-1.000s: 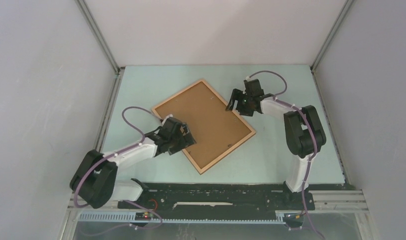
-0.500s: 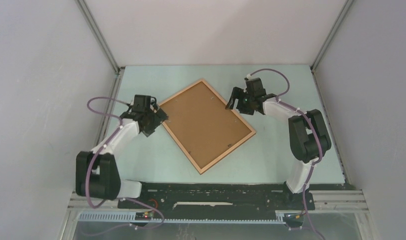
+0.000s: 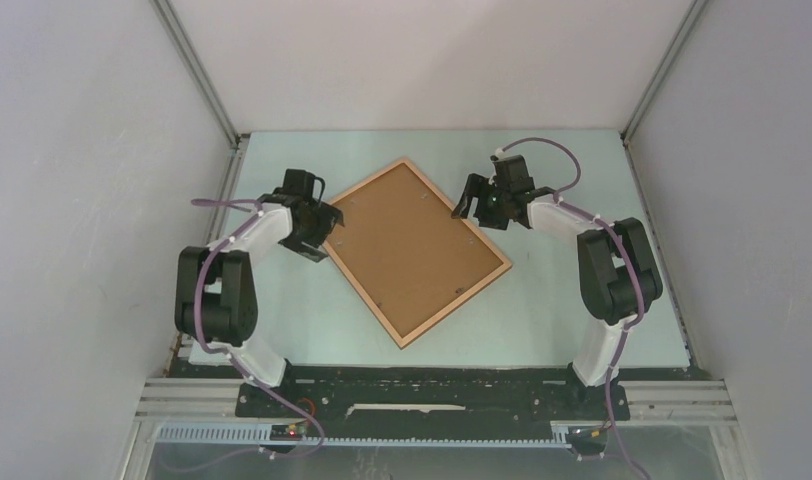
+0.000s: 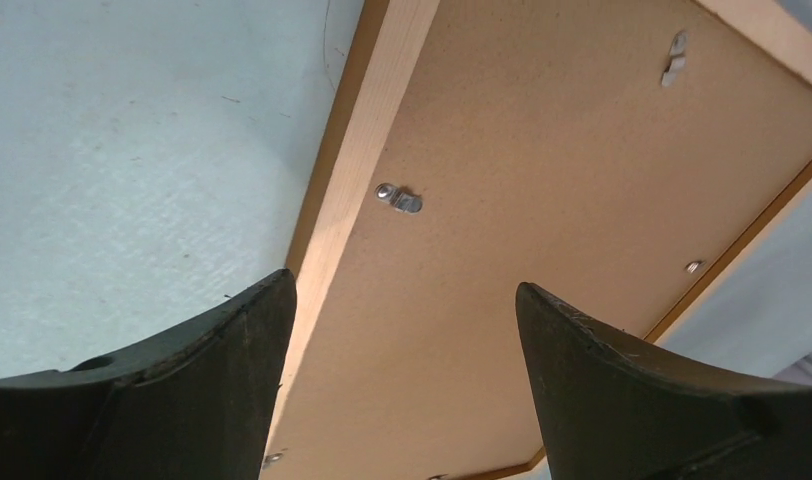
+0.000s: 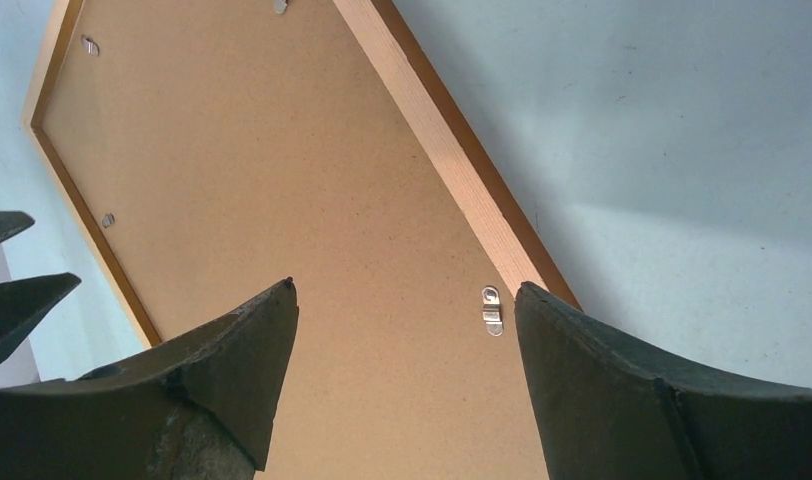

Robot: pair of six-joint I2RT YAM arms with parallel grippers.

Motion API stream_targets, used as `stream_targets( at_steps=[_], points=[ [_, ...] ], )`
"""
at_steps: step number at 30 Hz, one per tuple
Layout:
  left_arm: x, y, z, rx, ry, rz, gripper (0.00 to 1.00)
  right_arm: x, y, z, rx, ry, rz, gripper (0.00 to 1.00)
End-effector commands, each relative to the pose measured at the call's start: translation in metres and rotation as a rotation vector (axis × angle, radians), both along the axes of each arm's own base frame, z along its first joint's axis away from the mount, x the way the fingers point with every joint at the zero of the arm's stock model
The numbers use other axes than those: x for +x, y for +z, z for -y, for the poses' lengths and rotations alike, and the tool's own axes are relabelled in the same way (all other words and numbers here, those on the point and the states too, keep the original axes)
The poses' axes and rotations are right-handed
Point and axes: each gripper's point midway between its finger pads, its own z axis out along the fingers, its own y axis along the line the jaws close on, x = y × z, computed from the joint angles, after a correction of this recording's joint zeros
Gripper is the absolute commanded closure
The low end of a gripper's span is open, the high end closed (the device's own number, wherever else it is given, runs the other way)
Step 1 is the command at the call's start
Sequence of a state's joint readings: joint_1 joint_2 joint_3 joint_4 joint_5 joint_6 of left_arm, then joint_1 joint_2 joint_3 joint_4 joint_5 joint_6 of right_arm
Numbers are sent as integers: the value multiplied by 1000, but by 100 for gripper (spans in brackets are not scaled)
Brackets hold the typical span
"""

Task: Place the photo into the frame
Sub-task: Install the photo frame at the center of the board.

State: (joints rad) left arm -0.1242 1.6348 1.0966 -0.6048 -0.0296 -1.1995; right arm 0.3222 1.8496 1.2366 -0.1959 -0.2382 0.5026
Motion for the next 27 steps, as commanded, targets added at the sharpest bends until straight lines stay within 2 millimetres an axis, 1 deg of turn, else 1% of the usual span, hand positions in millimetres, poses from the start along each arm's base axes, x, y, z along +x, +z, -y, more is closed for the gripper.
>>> stream_targets(
  at_steps=[1,4,8,11,13,19,23,27],
  points=[
    [14,2,6,-53,129,-55,13,4,2,0,18,0,16,14],
    [16,-5,6,-51,153,-103,13,4,2,0,19,1,15,14],
    [19,-8,0,-13,184,-117,12,4,1,-1,28,2,11,14],
    [17,-15,-5,9,198,-133,10,4,1,-1,35,2,9,15],
    [16,-21,-4,10,196,-153,11,4,2,-1,39,2,8,15],
    [23,-28,-4,22,185,-180,19,5,1,-2,44,3,6,15],
    [24,-30,-5,32,194,-186,28,5,1,-2,44,3,5,15],
    [21,-34,-7,41,197,-201,31,4,0,-3,49,7,3,15]
  ],
)
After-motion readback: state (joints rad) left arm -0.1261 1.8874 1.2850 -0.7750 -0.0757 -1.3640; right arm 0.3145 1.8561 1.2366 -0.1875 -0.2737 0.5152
